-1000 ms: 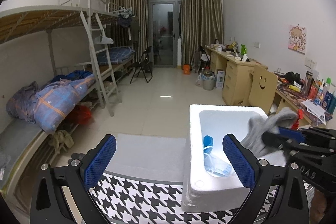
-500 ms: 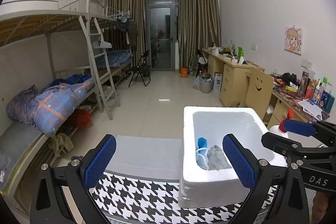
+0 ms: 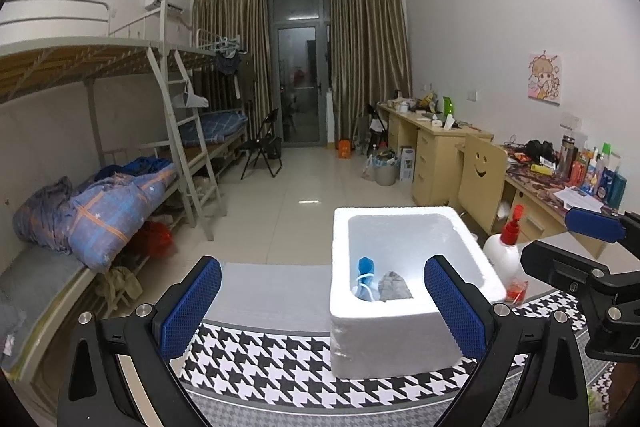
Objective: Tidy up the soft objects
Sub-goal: 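Withdraw both grippers from the box and move back toward the yellow sponge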
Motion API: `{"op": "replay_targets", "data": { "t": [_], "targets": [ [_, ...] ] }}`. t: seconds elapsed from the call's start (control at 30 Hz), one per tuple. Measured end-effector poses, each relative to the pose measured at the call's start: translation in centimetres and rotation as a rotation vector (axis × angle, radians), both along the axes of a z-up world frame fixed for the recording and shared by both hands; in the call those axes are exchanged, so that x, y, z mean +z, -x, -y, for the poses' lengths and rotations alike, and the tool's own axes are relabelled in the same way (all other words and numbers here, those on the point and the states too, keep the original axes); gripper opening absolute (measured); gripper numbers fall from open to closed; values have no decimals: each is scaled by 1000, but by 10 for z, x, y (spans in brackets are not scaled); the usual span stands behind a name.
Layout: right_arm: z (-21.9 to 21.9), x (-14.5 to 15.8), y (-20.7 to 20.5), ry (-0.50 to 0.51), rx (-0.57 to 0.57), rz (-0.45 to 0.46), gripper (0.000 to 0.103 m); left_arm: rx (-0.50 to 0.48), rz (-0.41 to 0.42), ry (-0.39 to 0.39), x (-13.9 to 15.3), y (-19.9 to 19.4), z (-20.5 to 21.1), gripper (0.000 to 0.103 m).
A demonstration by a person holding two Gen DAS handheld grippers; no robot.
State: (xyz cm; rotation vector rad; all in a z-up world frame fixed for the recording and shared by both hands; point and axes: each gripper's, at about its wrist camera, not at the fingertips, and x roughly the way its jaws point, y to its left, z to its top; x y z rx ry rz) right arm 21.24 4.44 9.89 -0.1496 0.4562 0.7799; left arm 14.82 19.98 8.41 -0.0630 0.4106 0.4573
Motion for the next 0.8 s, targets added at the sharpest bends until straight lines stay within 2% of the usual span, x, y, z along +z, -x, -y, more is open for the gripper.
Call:
{"op": "replay_targets", "data": {
  "t": [0.8],
  "targets": [
    [54, -1, 48, -36, -35, 34, 90, -65, 47, -23, 10, 52, 50, 102]
  ]
}}
